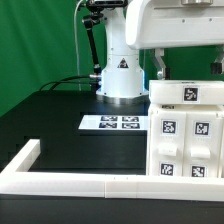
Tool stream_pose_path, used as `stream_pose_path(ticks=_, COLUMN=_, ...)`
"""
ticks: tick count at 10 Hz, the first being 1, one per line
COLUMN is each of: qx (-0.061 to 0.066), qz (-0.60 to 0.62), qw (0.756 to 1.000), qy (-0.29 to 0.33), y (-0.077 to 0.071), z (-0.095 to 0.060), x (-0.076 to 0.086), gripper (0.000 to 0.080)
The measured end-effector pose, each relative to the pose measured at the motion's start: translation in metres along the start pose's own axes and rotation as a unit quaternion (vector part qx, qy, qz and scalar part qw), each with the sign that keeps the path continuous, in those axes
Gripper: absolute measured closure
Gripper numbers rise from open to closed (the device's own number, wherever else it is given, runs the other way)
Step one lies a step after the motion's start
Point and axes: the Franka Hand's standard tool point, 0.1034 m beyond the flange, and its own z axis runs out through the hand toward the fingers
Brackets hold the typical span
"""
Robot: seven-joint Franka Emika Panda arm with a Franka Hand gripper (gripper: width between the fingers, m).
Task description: Assemble cabinet
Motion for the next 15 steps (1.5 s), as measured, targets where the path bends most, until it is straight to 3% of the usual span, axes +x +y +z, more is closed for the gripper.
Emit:
stream_pose_path(ticks=3, qx=0.001, qz=-0.192, qw=0.981, qy=-0.015, y=-0.002, z=0.003, x=-0.006, gripper=0.0002)
stream_pose_path(ticks=7, qx=-0.001, qz=-0.368, qw=0.929, qy=-0.035, y=-0.004, z=0.006, x=-0.011, gripper=0.0002)
stream_pose_path(ticks=10, qx=-0.001, qz=-0.470, qw=0.882, qy=-0.039, y=0.005, z=0.010, x=-0.008, gripper=0.0002)
stream_pose_path(ticks=12, qx=-0.004, qz=-0.498, qw=0.866, qy=-0.042, y=0.011, z=0.014, x=-0.007, gripper=0.0002)
stream_pose_path(ticks=15, qx=-0.005, qz=-0.472, qw=0.880, qy=-0.051, y=0.011, z=0.025, x=-0.011, gripper=0.0002)
